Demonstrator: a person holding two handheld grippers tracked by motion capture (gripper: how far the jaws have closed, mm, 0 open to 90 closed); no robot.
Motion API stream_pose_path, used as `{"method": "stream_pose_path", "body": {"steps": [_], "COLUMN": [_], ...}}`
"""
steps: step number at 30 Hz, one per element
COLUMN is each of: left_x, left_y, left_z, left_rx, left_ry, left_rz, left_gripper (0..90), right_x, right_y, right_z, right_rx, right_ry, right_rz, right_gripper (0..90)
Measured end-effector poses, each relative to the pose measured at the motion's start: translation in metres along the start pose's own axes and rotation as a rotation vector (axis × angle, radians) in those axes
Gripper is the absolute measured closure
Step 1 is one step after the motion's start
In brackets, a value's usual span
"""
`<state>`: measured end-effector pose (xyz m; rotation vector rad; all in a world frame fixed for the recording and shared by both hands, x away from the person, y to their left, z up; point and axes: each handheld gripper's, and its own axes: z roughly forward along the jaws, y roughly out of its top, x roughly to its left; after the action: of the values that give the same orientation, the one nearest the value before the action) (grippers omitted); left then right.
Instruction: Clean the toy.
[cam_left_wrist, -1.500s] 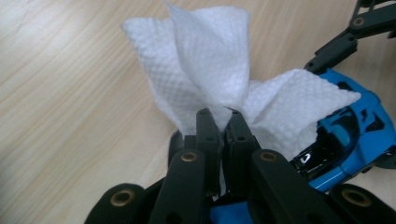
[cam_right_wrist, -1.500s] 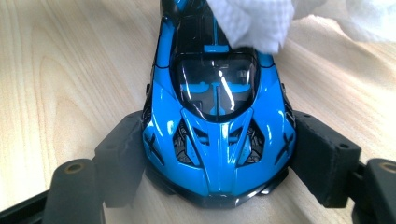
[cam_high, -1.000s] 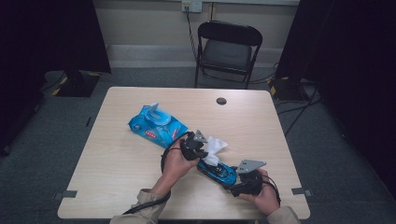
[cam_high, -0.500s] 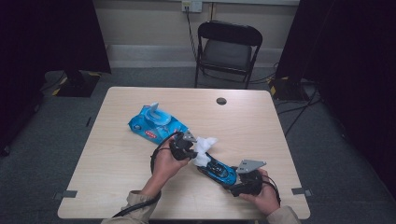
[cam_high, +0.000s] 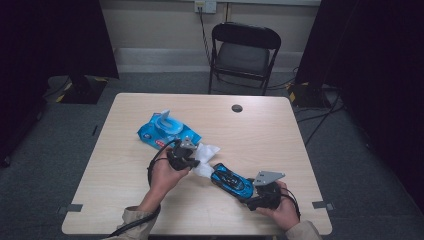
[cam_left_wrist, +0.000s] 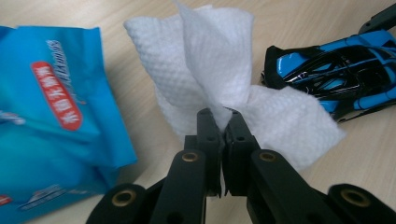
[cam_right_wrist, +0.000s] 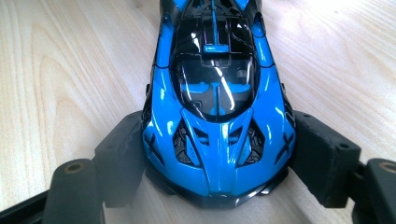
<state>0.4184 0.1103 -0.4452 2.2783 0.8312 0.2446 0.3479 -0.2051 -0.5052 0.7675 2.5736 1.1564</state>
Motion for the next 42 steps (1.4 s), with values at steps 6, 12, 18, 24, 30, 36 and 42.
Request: {"method": "stream_pose_path", "body": {"steps": [6,12,18,24,30,36,42], "left_x": [-0.009,-0.030,-0.059,-0.088,-0.111,-0.125,-0.126], "left_y": [0.008,0.023,0.034,0.045,0.053,0.048,0.045], "left_z": [-0.016,-0.012,0.007,0.031,0.051,0.072,0.073], "left_rx": [-0.037,-0.062,-0.059,-0.044,-0.010,0.041,0.039], "left_ry": [-0.010,-0.052,-0.121,-0.183,-0.227,-0.240,-0.247], "left_rz": [0.027,0.074,0.129,0.166,0.214,0.246,0.273], "left_gripper": [87.4,87.4,87.3,87.3,87.3,87.2,86.8], "right_x": [0.000,0.000,0.000,0.000,0.000,0.000,0.000], "right_y": [0.000,0.000,0.000,0.000,0.000,0.000,0.000], "right_z": [0.000,0.000,0.000,0.000,0.000,0.000,0.000], "right_rx": [0.000,0.001,0.001,-0.001,0.000,0.000,0.000], "right_ry": [0.000,0.000,0.000,0.000,0.000,-0.001,-0.001], "right_rz": [0.000,0.001,0.001,-0.001,0.000,-0.003,-0.002], "right_gripper": [25.0,25.1,25.1,25.1,25.0,25.1,25.0]}}
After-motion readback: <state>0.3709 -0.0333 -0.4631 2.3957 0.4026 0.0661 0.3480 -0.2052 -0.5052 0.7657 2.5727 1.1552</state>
